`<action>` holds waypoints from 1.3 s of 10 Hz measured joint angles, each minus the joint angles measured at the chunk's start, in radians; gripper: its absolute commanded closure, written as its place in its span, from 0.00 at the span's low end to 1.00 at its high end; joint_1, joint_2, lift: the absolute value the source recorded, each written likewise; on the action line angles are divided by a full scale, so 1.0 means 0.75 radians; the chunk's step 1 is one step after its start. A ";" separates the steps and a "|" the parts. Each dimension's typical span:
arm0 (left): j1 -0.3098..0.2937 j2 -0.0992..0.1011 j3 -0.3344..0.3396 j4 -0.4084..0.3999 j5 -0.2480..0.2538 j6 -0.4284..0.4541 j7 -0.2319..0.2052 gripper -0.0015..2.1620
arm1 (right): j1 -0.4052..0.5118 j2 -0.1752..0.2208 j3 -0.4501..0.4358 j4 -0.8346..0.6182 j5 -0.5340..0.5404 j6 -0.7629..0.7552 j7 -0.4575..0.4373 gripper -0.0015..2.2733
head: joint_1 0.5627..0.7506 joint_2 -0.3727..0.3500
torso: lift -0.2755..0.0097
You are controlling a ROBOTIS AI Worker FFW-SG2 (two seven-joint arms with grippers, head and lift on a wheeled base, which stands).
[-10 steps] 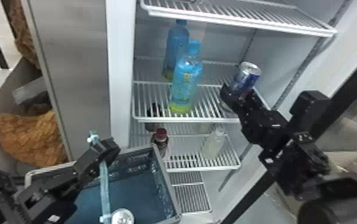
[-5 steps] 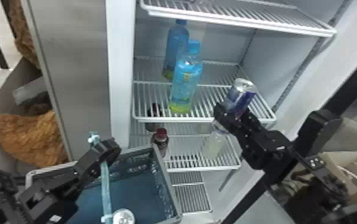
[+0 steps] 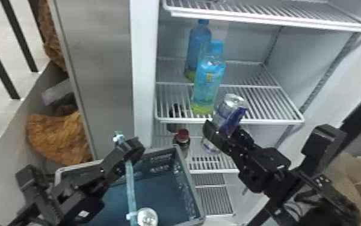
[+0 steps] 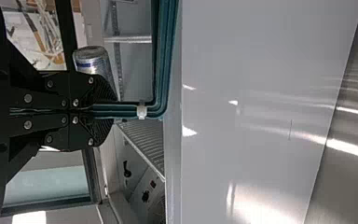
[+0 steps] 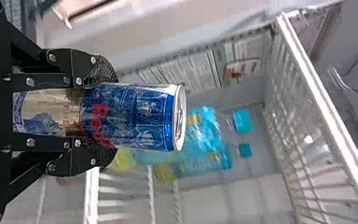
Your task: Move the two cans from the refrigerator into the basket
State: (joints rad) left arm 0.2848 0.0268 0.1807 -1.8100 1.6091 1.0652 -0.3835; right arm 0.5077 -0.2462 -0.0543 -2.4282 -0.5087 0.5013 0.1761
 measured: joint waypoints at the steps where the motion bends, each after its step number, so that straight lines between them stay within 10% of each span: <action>1: 0.000 -0.001 0.000 0.000 0.000 0.000 0.000 0.56 | 0.005 0.001 0.038 0.007 -0.021 0.004 0.008 0.56 | 0.70 0.35 | 0.84; 10: -0.003 0.001 -0.007 0.000 0.000 0.000 0.000 0.56 | -0.098 -0.012 0.294 0.226 -0.013 0.035 0.113 0.52 | 0.70 0.53 | 0.84; 13: 0.000 0.001 -0.007 0.000 0.000 0.001 0.000 0.56 | -0.134 -0.011 0.318 0.272 0.000 0.032 0.160 0.26 | 0.70 0.55 | 0.84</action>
State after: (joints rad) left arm 0.2846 0.0276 0.1755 -1.8100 1.6093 1.0656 -0.3835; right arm 0.4072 -0.2546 0.1843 -2.2242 -0.5086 0.5251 0.2958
